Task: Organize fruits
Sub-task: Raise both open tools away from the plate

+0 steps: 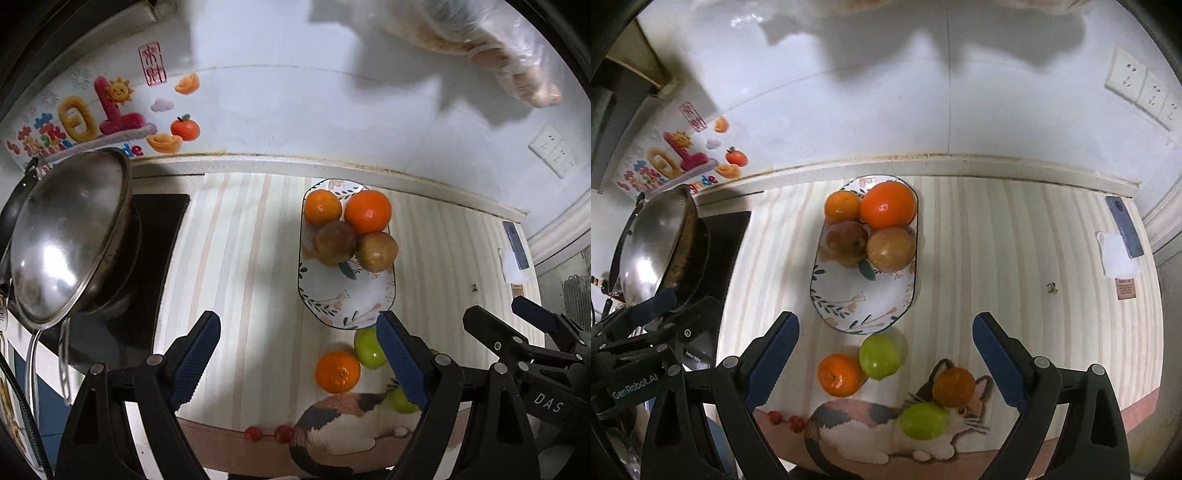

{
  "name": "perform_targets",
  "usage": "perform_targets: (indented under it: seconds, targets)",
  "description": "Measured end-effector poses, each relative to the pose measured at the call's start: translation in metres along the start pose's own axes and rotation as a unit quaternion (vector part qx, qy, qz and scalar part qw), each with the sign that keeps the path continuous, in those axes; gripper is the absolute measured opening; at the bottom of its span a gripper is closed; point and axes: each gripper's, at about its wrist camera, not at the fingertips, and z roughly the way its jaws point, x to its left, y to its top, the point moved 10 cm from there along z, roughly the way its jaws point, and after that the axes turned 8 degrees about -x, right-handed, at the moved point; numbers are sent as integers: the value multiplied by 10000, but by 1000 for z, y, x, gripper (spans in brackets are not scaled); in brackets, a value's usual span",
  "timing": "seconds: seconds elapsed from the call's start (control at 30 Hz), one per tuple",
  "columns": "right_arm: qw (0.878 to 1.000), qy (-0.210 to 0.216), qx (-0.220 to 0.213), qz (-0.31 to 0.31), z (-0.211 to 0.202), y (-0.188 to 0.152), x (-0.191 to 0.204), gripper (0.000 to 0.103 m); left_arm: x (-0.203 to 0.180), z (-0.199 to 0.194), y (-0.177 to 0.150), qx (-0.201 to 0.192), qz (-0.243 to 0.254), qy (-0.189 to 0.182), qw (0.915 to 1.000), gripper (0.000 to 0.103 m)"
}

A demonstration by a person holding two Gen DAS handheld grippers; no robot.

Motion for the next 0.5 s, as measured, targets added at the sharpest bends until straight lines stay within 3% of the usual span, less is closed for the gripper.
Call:
perform_targets:
  seconds: [0.3,0.43,0.5]
  targets:
    - [9993,315,-131,130,-39,-18,11,97,-6,-32,-16,-96,-54,-207,9997,86]
    - [9985,394,-29,390,-38,-25,3,98,-4,-31,-21,-117,-87,-193,9997,87]
    - [9976,357,136,572,-26,-34,-9,99,-5,-21,-26,-8,-30,-135,9999,97]
